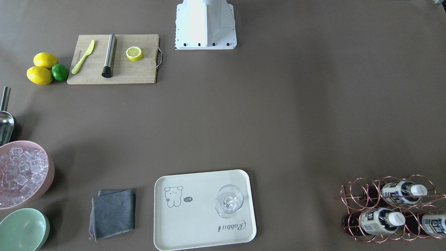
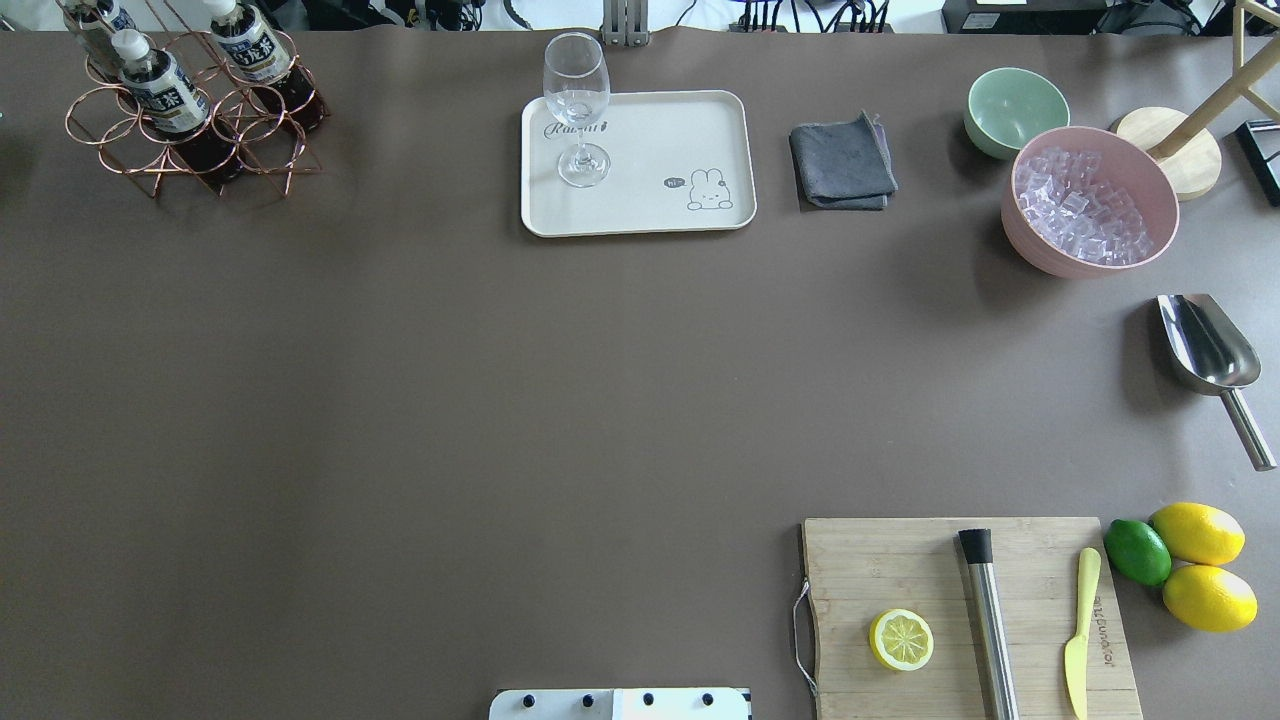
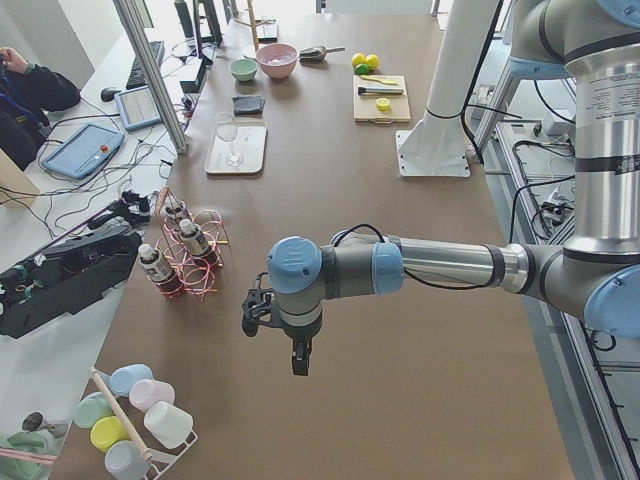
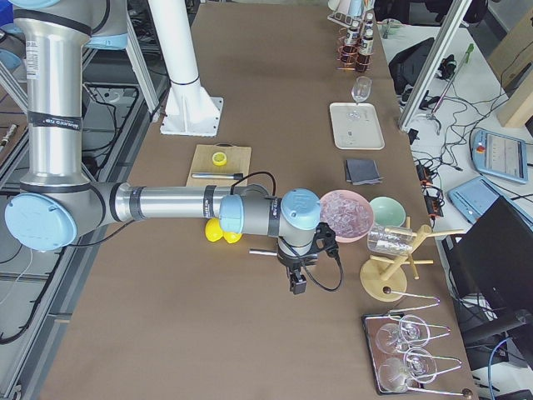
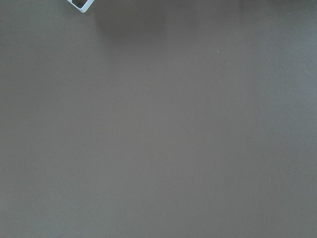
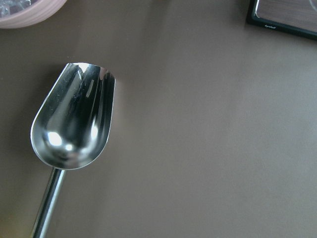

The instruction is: Take tea from basket to plate

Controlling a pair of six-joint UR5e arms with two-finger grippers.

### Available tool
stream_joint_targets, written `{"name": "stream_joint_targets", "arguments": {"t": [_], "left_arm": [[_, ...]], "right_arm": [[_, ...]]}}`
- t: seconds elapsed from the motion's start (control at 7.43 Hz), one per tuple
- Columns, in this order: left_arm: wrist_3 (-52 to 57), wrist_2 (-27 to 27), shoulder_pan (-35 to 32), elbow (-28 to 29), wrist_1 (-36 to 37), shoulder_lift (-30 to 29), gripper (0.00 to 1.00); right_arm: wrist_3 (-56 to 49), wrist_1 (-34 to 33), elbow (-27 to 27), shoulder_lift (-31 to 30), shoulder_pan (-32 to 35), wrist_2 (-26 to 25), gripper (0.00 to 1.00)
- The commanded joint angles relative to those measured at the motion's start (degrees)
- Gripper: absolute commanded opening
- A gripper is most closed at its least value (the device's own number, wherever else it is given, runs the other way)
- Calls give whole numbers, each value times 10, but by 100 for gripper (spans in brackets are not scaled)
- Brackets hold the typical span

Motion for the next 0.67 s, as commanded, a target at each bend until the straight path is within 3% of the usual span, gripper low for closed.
{"name": "stream_joint_targets", "arguments": {"t": [0.0, 0.54], "left_arm": [[-2, -1, 0, -2, 1, 0, 98], [1, -2, 0, -5, -17, -17, 98]], "right_arm": [[0, 0, 0, -1, 0, 0, 100], [0, 0, 1, -2, 0, 0, 100]]}}
